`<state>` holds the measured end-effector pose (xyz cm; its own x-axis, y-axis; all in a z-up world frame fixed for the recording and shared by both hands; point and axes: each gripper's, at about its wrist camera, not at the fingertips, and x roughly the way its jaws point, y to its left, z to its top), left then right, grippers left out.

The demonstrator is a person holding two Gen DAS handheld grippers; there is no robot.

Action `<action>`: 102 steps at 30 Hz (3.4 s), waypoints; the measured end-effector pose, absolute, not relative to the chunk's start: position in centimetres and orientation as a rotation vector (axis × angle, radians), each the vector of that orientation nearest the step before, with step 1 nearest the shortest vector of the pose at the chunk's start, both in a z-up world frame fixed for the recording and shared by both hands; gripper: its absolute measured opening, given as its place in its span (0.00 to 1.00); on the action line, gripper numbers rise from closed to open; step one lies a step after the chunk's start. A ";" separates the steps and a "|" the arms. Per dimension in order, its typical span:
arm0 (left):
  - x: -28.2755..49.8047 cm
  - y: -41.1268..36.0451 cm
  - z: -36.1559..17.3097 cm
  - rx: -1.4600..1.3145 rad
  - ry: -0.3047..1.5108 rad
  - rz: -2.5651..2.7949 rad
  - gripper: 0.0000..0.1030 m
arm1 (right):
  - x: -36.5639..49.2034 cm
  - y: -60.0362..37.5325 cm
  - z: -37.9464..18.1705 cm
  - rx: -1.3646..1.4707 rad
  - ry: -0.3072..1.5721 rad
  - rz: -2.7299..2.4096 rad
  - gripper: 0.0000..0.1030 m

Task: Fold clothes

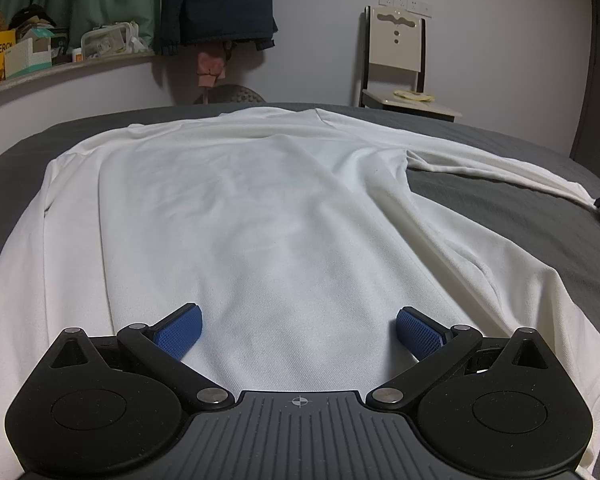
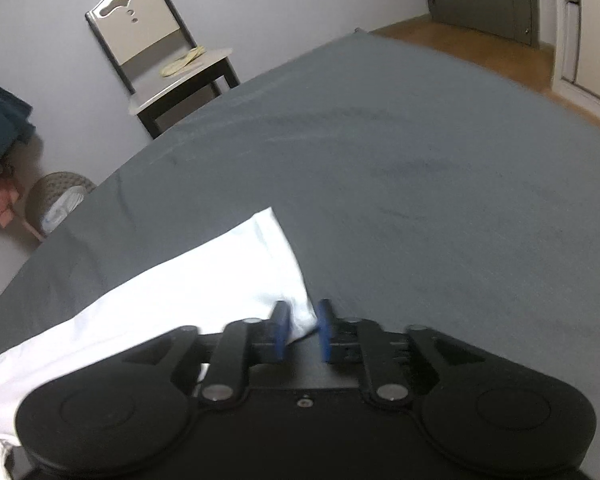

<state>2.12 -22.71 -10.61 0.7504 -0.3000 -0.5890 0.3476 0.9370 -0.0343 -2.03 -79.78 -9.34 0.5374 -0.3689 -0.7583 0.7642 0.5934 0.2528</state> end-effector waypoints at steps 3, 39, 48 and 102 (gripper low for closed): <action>2.1 -22.7 -10.6 0.077 0.629 -0.355 1.00 | -2.5 -76.7 -7.2 0.518 0.672 -0.728 0.37; -9.9 -21.4 -5.4 0.317 0.437 -0.889 1.00 | -13.2 -35.4 -6.9 -1.131 0.819 0.539 0.04; -11.3 -28.0 -4.6 0.418 0.376 -0.869 1.00 | -8.3 -47.3 -4.3 -0.492 1.089 0.304 0.02; -9.8 -26.3 -5.5 0.467 0.526 -0.726 0.09 | -10.9 -43.2 -10.6 -1.256 0.757 0.545 0.08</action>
